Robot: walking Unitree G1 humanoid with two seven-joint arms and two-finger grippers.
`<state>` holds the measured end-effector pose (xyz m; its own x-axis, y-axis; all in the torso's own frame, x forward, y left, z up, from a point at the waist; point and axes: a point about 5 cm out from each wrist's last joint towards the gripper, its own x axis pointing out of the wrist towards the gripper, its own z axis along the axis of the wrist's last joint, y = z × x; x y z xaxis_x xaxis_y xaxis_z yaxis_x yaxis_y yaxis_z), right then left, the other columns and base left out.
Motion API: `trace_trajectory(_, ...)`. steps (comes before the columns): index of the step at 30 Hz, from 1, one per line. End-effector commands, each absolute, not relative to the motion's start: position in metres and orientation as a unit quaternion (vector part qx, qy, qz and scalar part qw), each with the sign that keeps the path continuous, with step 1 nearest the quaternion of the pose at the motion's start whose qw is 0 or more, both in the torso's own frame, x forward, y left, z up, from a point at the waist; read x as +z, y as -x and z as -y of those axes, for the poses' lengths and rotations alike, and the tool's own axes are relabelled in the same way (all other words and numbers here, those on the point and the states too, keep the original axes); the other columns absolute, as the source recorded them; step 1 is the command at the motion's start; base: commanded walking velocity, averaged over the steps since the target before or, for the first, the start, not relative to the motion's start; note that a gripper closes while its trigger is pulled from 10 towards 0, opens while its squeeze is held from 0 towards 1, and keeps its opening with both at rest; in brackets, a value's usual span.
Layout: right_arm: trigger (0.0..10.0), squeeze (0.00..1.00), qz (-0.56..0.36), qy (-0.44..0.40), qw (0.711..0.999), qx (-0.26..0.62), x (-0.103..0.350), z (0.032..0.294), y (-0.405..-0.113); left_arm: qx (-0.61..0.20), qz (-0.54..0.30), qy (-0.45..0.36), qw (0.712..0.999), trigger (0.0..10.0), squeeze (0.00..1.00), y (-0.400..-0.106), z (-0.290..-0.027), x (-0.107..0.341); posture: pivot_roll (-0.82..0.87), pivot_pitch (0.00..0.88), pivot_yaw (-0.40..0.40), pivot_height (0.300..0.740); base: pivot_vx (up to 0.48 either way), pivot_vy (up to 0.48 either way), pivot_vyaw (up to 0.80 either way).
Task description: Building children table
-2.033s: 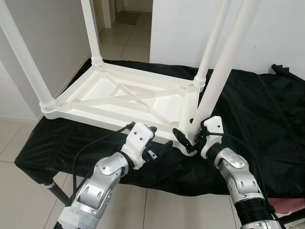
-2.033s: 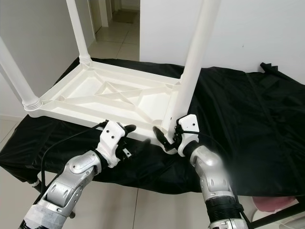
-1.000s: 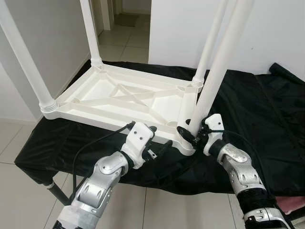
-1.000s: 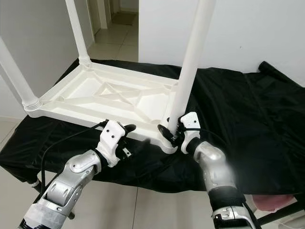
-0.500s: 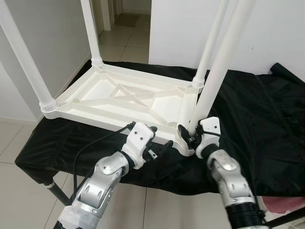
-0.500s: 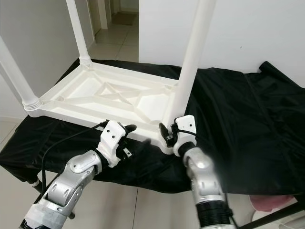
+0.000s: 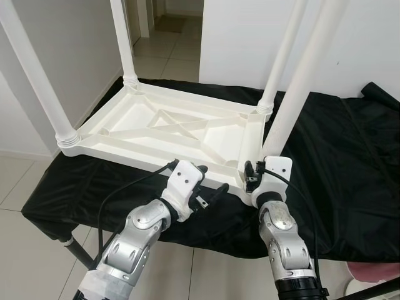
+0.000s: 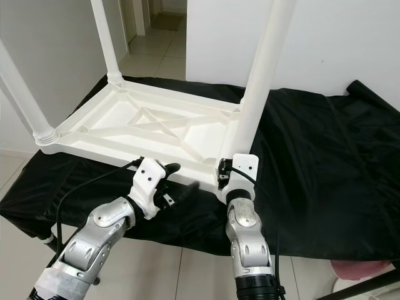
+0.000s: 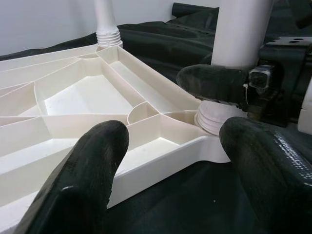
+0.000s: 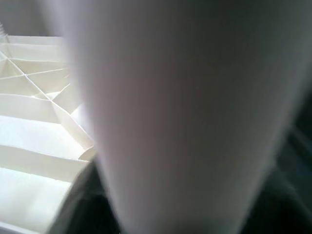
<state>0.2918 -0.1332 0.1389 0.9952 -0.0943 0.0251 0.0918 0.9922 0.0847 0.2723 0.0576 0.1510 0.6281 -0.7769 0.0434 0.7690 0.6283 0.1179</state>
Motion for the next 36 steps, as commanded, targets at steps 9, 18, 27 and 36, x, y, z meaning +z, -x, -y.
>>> trace_trajectory(9, 10.0, 0.5, 0.029, -0.046, 0.998, 0.016, 0.141, 0.143, -0.291, -0.432, 0.046, -0.044, 0.9, 10.0, 0.0, -0.275, -0.057, 0.153, -0.01, 0.029, 0.006, 0.74, 0.0, 0.0, 0.0)
trace_trajectory(18, 10.0, 0.0, 0.023, 0.041, 0.971, 0.234, 0.135, 0.15, -0.303, -0.44, 0.059, -0.048, 0.895, 10.0, 0.0, -0.28, -0.052, 0.16, 0.0, 0.026, -0.009, 0.74, 0.0, 0.0, 0.0)
trace_trajectory(27, 9.3, 0.0, 0.018, 0.065, 0.952, 0.297, 0.135, 0.154, -0.311, -0.44, 0.051, -0.054, 0.895, 10.0, 0.0, -0.276, -0.056, 0.155, 0.01, 0.03, -0.012, 0.74, 0.0, 0.0, 0.0)
trace_trajectory(36, 0.0, 0.0, 0.008, 0.085, 0.942, 0.323, 0.129, 0.165, -0.322, -0.441, 0.058, -0.055, 0.894, 10.0, 0.0, -0.279, -0.055, 0.16, 0.02, 0.02, -0.002, 0.74, 0.0, 0.0, 0.0)
